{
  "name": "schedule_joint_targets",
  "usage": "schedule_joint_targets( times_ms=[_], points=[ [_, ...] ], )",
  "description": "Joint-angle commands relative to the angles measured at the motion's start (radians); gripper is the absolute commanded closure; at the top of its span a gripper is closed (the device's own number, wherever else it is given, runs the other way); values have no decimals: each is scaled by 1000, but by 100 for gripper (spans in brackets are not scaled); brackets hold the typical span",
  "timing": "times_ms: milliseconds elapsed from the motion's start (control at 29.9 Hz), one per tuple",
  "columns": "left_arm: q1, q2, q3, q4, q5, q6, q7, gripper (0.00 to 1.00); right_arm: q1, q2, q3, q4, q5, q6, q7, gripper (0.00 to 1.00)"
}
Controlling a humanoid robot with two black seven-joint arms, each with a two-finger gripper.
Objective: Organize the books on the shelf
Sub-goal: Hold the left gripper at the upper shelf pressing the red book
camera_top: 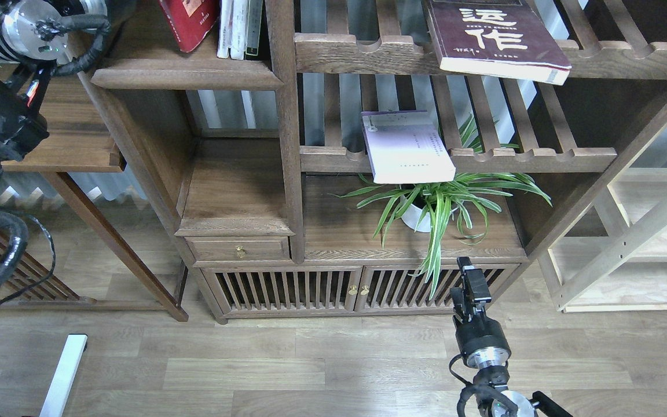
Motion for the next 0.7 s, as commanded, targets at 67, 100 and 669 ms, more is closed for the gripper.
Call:
schedule_joint_targets(
  times_ms=[67, 100, 669],
  points=[
    [1, 3, 16, 0, 0, -9, -32, 94, -3, -1, 1, 4, 4, 0, 0, 0],
    [3, 7, 19, -1, 0, -10, -35, 94, -3, -1, 0, 5, 7, 0, 0, 0],
    [24, 28, 119, -1, 0, -44, -105, 94, -3, 4, 0, 7, 30, 0, 0, 0]
  ],
)
